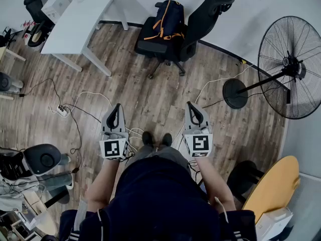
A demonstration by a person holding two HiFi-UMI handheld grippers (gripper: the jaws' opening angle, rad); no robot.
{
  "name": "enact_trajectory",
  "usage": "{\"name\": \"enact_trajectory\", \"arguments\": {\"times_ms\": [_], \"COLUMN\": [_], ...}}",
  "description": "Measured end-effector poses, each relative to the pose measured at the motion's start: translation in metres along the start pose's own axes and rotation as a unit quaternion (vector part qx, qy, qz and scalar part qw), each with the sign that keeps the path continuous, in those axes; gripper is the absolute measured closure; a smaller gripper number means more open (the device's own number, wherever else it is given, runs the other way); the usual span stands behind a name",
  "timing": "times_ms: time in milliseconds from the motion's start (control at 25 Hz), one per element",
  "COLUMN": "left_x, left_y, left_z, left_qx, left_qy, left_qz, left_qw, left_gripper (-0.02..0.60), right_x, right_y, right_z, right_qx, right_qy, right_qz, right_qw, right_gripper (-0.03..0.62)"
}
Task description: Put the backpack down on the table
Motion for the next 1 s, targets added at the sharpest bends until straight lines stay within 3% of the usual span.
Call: {"name": "enact_trajectory", "arguments": {"times_ms": [1000], "left_x": [-0.0006], "left_y": [-0.0023], "left_z": [-0.0009], "left_qx": [-0.002], "left_qy": [0.001], "left_qz": [0.004], "left_qw": [1.0000], "left_gripper": [0.578], "right_x": [-0.0040], "right_y": [-0.0026], "right_z": [-0.0041], "right_qx": [0.011], "right_qy": [0.007], "right_qz": [-0.014], "right_qw": [1.000], "right_gripper": [0.580]}}
Point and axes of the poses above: the fingertips, and each gripper's own axes: y backward along the fingers, x to its right, z out of its underside, the point moved 2 cm from there along y, backward along the fingers, and after that the axes turned 10 degrees about -z, right-handed, at the moved point
